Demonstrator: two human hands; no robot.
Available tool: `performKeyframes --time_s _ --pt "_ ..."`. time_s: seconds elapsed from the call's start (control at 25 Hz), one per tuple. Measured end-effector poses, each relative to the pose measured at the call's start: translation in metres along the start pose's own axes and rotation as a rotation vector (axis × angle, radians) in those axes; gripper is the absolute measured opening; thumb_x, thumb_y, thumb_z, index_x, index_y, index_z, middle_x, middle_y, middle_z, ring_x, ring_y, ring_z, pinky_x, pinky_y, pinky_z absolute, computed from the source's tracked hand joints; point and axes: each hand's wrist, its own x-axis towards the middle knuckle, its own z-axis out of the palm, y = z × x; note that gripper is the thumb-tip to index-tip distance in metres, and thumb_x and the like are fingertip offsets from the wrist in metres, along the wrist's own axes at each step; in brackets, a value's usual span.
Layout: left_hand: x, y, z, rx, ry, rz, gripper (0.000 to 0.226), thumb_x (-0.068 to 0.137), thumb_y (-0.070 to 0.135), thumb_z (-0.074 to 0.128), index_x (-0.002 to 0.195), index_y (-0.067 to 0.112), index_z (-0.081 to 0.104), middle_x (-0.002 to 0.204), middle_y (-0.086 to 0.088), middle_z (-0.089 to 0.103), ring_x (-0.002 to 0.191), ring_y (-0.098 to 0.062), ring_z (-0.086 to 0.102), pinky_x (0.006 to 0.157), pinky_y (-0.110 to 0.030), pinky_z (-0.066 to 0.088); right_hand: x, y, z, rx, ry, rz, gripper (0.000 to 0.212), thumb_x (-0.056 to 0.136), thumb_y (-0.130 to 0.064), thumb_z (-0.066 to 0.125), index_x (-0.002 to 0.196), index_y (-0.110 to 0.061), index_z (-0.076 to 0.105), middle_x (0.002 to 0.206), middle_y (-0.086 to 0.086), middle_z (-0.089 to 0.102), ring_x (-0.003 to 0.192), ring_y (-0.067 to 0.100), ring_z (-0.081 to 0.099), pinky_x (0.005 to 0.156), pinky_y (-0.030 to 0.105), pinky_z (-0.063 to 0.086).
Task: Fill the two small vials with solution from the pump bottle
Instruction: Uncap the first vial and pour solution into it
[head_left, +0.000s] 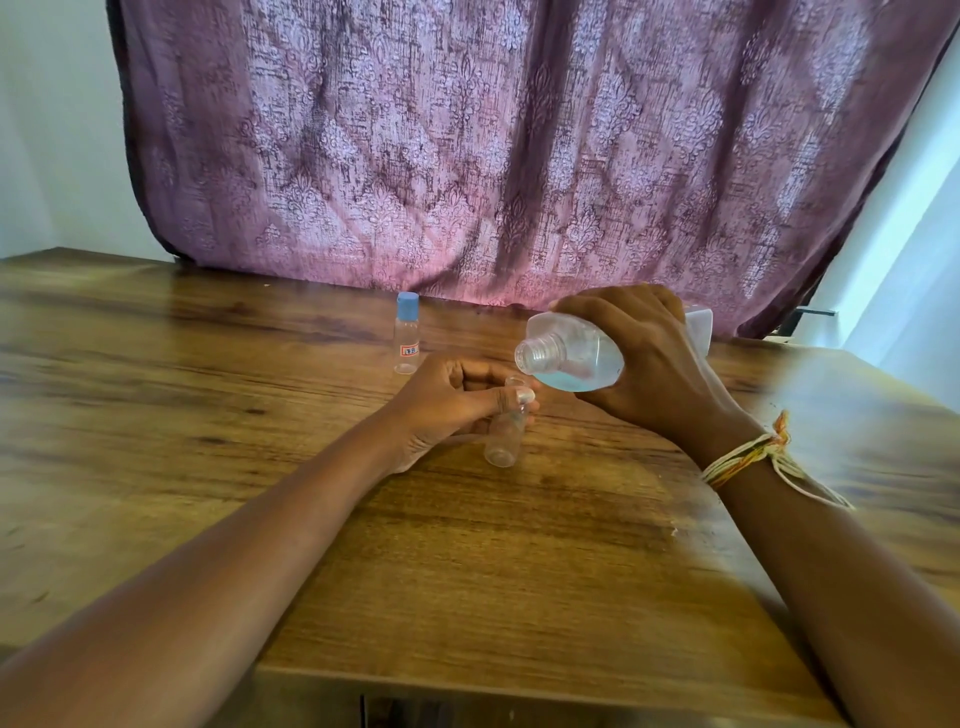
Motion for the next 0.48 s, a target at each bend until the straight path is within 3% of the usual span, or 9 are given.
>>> performKeyframes --time_s 0.12,0.48 --pt "-0.0003 0.0007 0.0000 0.000 -0.007 0.008 0.031 0.073 0.023 0.076 0.100 0.008 0.076 0.097 -0.014 0.078 0.090 -0.030 0.076 0.070 -0.032 0.062 -0.0004 0.0009 0.0003 -0.012 -0.006 -0.003 0.052 0.079 -0.053 0.065 0.121 -0.022 0.061 0.115 -0.001 0.067 0.107 0.023 0.061 0.093 0.050 0.040" --pt "-0.0016 0.0017 0.0005 -0.001 -0.017 0.000 0.037 0.068 0.032 0.079 0.099 0.012 0.077 0.100 -0.014 0.078 0.094 -0.030 0.075 0.082 -0.042 0.061 -0.0012 0.0012 -0.0004 -0.038 0.008 -0.026 0.052 0.080 -0.054 0.064 0.121 -0.021 0.061 0.116 0.000 0.066 0.108 0.024 0.061 0.093 0.049 0.040"
